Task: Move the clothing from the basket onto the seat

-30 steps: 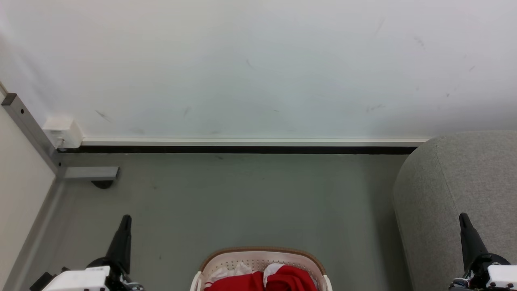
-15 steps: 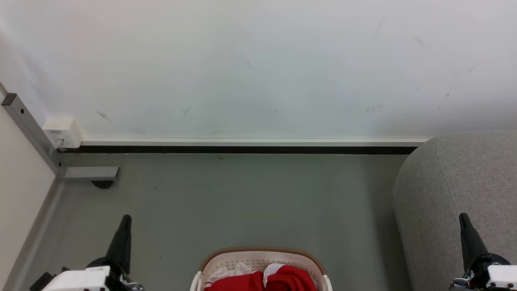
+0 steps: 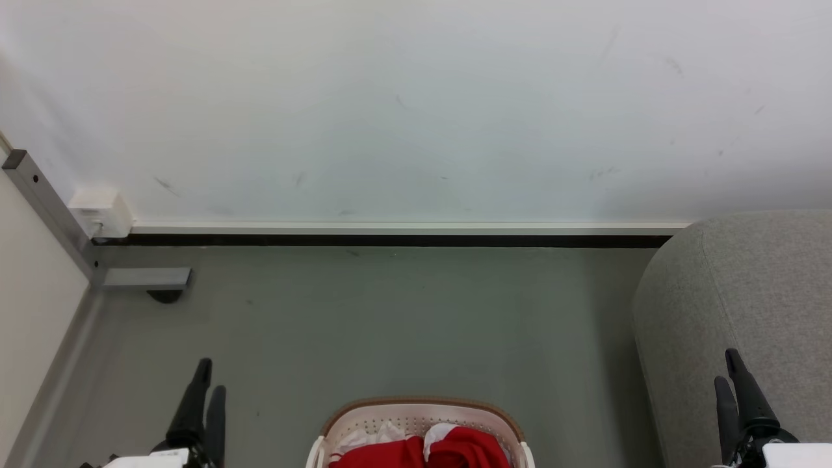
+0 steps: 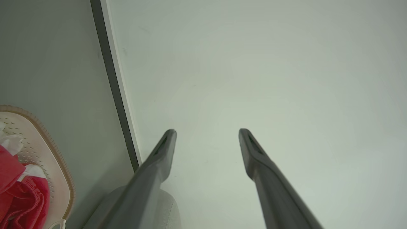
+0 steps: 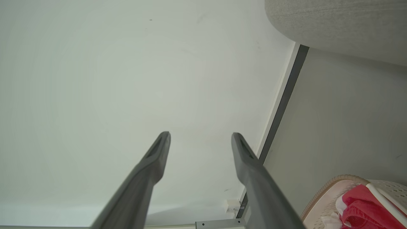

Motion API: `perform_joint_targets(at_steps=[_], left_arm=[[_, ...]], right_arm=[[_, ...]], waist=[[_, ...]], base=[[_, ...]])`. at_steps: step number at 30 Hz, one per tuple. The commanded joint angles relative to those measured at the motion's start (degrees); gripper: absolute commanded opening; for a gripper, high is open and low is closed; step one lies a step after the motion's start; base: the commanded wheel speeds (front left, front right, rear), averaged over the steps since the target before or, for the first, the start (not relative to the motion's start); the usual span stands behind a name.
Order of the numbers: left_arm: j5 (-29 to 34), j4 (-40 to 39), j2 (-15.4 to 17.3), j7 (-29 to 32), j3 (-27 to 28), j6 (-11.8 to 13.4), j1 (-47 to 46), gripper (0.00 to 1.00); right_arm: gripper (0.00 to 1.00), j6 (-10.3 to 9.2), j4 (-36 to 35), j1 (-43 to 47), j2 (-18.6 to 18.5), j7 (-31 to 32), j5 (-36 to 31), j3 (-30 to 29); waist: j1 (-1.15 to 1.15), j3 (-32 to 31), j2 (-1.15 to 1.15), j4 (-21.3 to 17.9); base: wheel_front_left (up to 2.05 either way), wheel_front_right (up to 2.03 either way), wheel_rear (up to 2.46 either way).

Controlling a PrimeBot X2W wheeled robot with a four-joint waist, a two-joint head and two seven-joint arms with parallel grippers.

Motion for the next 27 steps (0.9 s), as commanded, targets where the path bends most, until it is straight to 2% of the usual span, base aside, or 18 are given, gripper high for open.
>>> perform_joint_targets(at_steps=[1,14,27], left_arm=[[0.9,-1.6,0.3,-0.9,-0.1,0.0,-1.2,1.00],[9.0,-4.4,0.4,-4.1,-0.5,0.0,-1.4,1.00],[22.4,-7.1,0.5,-7.0,-1.6,1.7,-1.3,1.00]], right_arm=[[1.00,-0.01,-1.8,-0.9,-0.6,-0.8,-0.9,0.7],[1.00,-0.02,-4.5,-1.2,-1.5,-4.2,-6.4,3.9],[1.00,-0.03,-6.3,-1.3,-2.1,-7.2,-18.3,6.2]], waist=[[0.00,0.0,0.00,0.0],[0.00,0.1,0.00,-0.1],[0.00,0.1,0.00,-0.2]], base=[[0.00,0.00,0.00],[0.00,0.00,0.00],[0.00,0.00,0.00]])
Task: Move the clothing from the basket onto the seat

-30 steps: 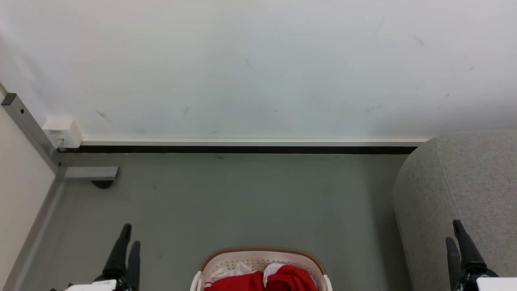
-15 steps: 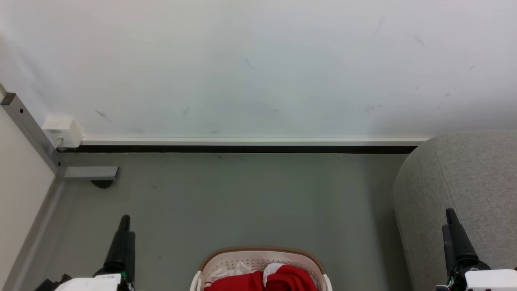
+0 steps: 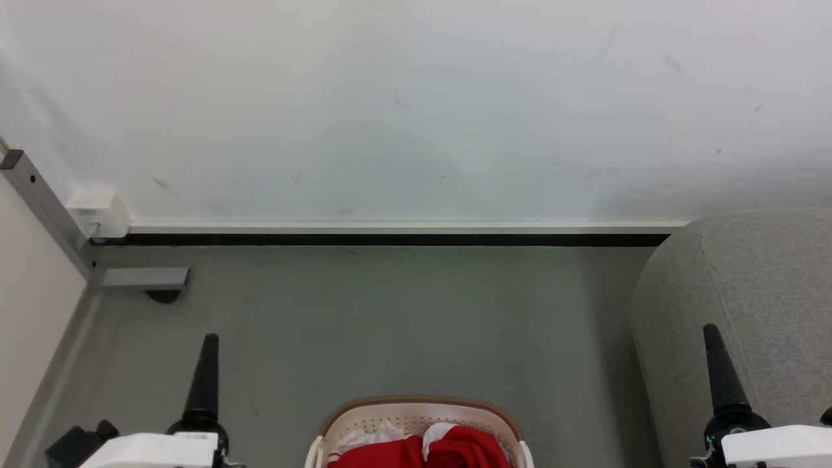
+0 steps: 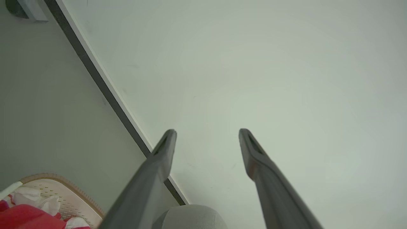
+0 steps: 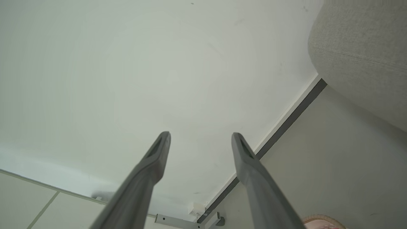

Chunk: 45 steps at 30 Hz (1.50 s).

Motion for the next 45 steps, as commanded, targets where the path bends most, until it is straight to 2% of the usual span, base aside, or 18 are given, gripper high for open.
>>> perform_joint_targets(at_steps=[1,21,36,45], left_arm=[[2.2,-1.3,0.5,-0.4,-0.1,0.2,-1.1,1.00],[26.9,-3.2,0.6,-4.3,-4.0,5.1,0.2,1.00],[40.3,-2.1,0.7,-6.7,-6.2,7.8,0.4,1.00],[45.4,-1.9,0.8,-8.0,-7.2,8.7,0.5,1.00]], right_arm=[[1.00,-0.03,-1.1,-1.1,-0.6,-0.5,-1.7,0.3],[1.00,-0.04,-0.9,-1.1,-1.8,-4.3,-23.7,3.8],[1.00,-0.05,2.3,-1.1,-1.5,-6.7,-36.0,5.1],[1.00,-0.06,4.2,-1.6,-1.2,-8.0,-41.4,5.9]], waist=[[0.00,0.0,0.00,0.0],[0.00,-0.3,0.00,-0.4],[0.00,-0.3,0.00,-0.4],[0.00,-0.5,0.00,-0.4]], base=[[0.00,0.00,0.00],[0.00,0.00,0.00],[0.00,0.00,0.00],[0.00,0.00,0.00]])
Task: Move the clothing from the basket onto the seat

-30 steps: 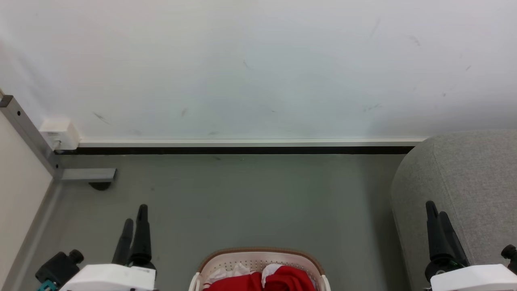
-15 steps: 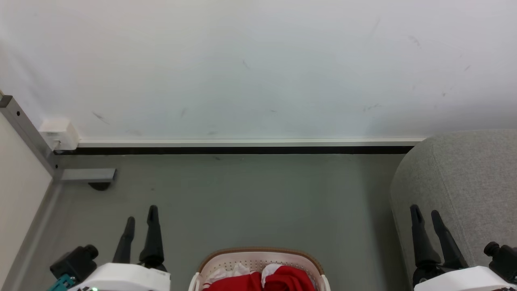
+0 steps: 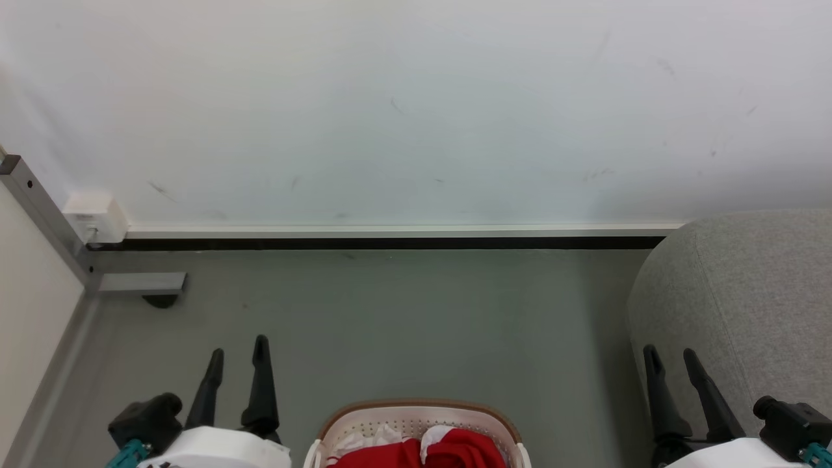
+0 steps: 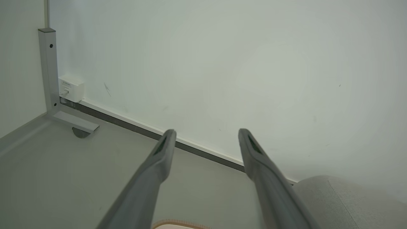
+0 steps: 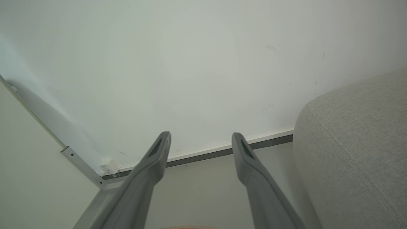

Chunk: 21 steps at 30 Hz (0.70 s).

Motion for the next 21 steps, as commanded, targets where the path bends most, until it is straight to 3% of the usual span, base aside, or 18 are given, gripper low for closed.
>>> perform_joint_targets(at_steps=[1,21], left_arm=[[2.3,-0.5,0.5,-0.9,-0.2,0.3,0.3,1.00],[11.0,0.2,0.6,-3.3,-1.3,1.0,0.4,1.00]], right_arm=[[1.00,-0.06,0.2,-1.4,0.0,-0.7,-2.0,0.5],[1.00,-0.08,1.1,-1.5,0.0,-3.1,-9.6,2.5]], waist=[[0.00,-0.1,0.00,0.0],[0.00,-0.1,0.00,-0.2]], base=[[0.00,0.00,0.00],[0.00,0.00,0.00]])
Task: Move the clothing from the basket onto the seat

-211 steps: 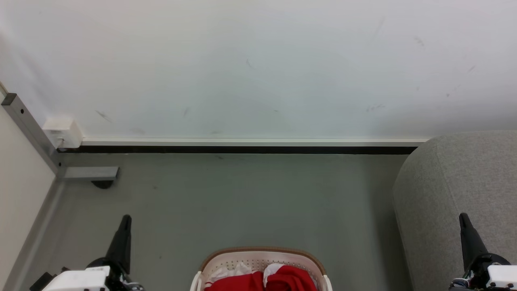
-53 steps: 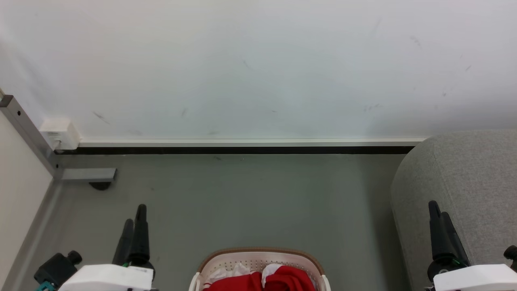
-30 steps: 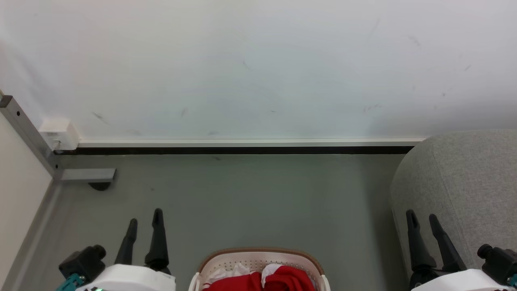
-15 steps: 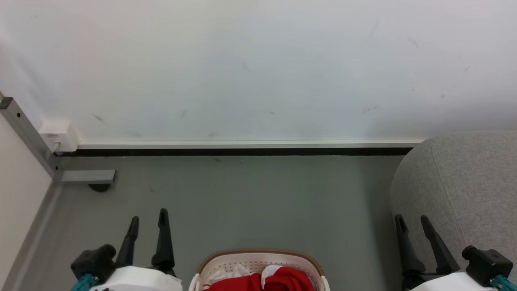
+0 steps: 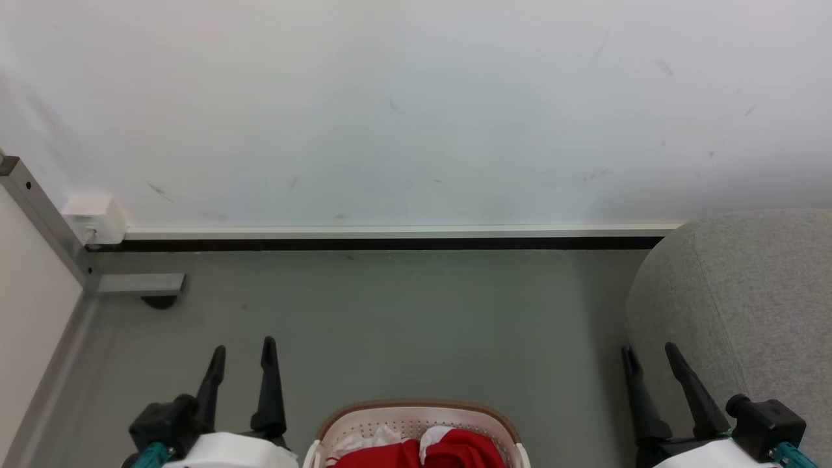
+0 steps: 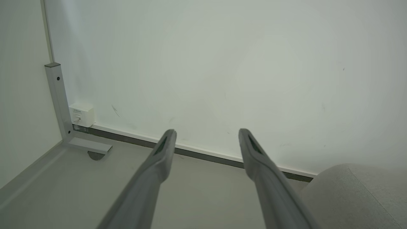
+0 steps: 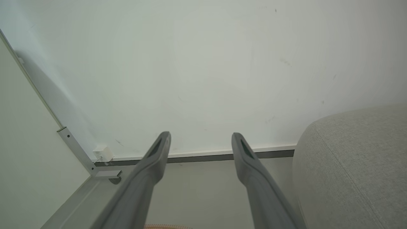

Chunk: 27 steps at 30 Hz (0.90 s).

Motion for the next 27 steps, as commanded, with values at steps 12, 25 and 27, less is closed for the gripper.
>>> perform_joint_targets(at_steps=[12,25,27], left_arm=[[6.0,0.5,0.5,-1.9,-0.8,0.7,0.1,1.00],[10.2,0.6,0.6,-3.1,-1.8,1.6,0.1,1.00],[10.2,0.7,0.6,-3.0,-1.9,1.7,0.0,1.00]], right_arm=[[1.00,-0.09,0.2,-0.9,-0.3,-1.7,-5.2,1.0],[1.00,-0.10,0.6,-1.4,-0.6,-3.1,-9.1,1.8],[1.00,-0.10,0.7,-1.3,-0.7,-3.1,-9.0,1.8]], waist=[[0.00,-0.1,0.00,-0.1],[0.00,0.1,0.00,-0.7],[0.00,0.1,0.00,-0.8]], base=[[0.00,0.00,0.00],[0.00,0.00,0.00],[0.00,0.00,0.00]])
